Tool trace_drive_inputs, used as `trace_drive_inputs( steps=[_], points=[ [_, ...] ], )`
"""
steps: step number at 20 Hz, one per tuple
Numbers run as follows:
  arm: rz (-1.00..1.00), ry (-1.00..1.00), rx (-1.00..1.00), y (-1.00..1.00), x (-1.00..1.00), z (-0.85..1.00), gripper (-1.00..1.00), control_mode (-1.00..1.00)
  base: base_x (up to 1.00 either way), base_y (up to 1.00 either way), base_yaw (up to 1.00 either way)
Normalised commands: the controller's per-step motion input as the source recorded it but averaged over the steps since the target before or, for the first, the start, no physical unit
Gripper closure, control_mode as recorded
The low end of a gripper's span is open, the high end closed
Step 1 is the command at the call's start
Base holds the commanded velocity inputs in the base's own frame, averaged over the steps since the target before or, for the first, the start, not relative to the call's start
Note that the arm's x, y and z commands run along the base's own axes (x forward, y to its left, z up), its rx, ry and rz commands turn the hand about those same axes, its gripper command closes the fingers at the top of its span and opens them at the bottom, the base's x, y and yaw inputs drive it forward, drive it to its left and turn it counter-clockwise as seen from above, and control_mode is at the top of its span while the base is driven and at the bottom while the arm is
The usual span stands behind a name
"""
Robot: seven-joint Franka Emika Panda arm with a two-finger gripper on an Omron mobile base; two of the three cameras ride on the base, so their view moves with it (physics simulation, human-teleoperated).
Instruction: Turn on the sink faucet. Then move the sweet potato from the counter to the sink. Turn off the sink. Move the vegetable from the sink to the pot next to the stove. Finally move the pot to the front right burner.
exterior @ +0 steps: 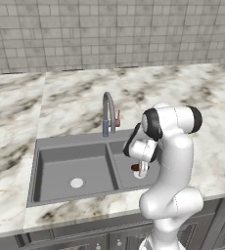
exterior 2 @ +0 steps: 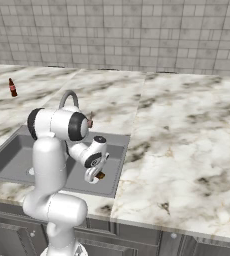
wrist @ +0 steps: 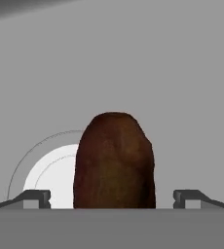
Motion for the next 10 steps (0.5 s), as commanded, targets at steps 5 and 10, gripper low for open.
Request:
trace_drive_inputs(
  steps=[5, 10],
  points=[
    [0.00, 0.00, -0.01, 0.05, 0.05, -0.21, -1.00, -1.00, 0.00, 0.00, 0.00],
    [0.00, 0.00, -0.02, 0.03, 0.00, -0.31, 1.00, -1.00, 0.00, 0.00, 0.00]
  ],
)
